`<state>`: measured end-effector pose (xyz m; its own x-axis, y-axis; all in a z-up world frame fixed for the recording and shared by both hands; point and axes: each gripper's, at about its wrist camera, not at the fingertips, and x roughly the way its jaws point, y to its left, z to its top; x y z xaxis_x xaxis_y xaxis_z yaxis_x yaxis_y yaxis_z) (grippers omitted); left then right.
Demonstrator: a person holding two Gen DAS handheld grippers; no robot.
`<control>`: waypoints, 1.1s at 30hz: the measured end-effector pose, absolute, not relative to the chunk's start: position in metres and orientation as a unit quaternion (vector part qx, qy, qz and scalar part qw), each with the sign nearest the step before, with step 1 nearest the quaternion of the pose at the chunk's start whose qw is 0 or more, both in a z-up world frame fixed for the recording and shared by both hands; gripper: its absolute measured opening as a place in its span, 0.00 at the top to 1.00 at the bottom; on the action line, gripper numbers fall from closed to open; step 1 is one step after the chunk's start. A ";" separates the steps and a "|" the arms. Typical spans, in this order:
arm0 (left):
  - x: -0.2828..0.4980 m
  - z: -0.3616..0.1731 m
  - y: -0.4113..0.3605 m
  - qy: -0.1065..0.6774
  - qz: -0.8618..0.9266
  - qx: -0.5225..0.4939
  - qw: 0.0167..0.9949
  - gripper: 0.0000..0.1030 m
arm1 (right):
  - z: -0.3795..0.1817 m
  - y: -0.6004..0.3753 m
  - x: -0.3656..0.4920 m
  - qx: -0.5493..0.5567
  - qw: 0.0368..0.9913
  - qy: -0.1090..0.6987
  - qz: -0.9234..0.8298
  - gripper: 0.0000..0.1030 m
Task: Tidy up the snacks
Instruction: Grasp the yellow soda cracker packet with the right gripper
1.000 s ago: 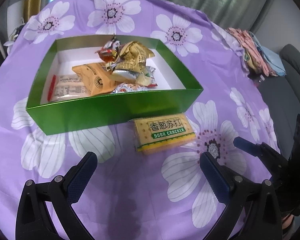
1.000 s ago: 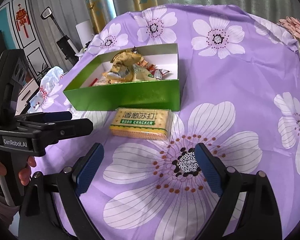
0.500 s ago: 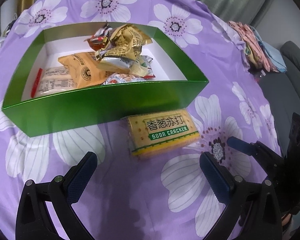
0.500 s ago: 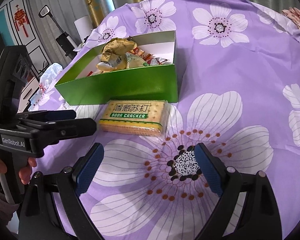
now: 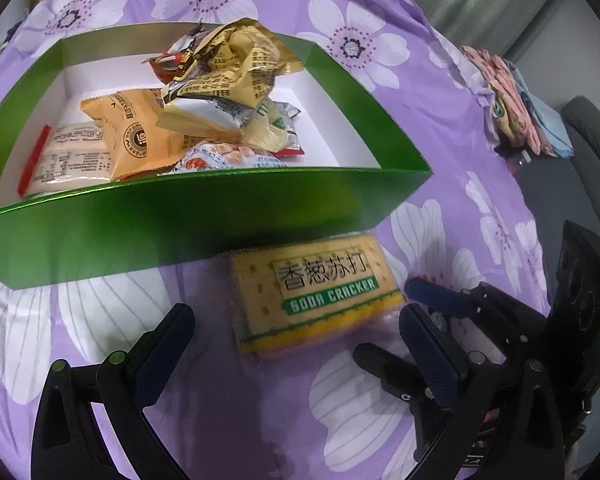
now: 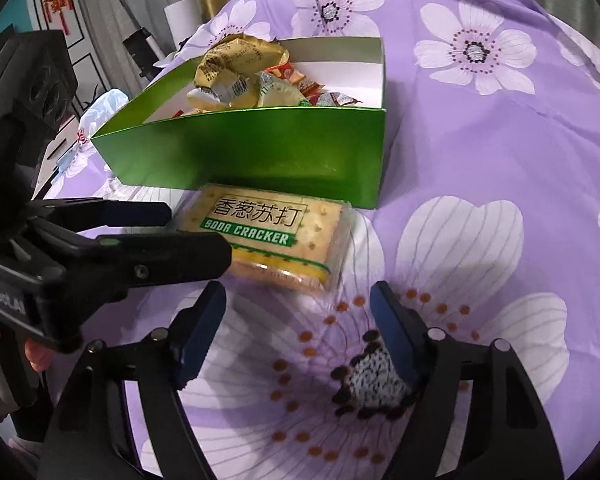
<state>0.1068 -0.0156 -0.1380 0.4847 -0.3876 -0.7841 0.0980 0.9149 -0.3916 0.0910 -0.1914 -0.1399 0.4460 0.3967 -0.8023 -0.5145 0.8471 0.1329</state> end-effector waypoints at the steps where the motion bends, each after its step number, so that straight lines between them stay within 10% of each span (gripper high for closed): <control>1: 0.108 -0.139 -0.015 0.487 -0.142 -0.152 0.848 0.01 | -0.141 -0.191 0.093 -0.065 0.847 0.454 0.269 0.28; 33: 0.096 -0.134 -0.020 0.480 -0.138 -0.148 0.853 0.25 | -0.131 -0.174 0.083 -0.065 0.849 0.437 0.289 0.47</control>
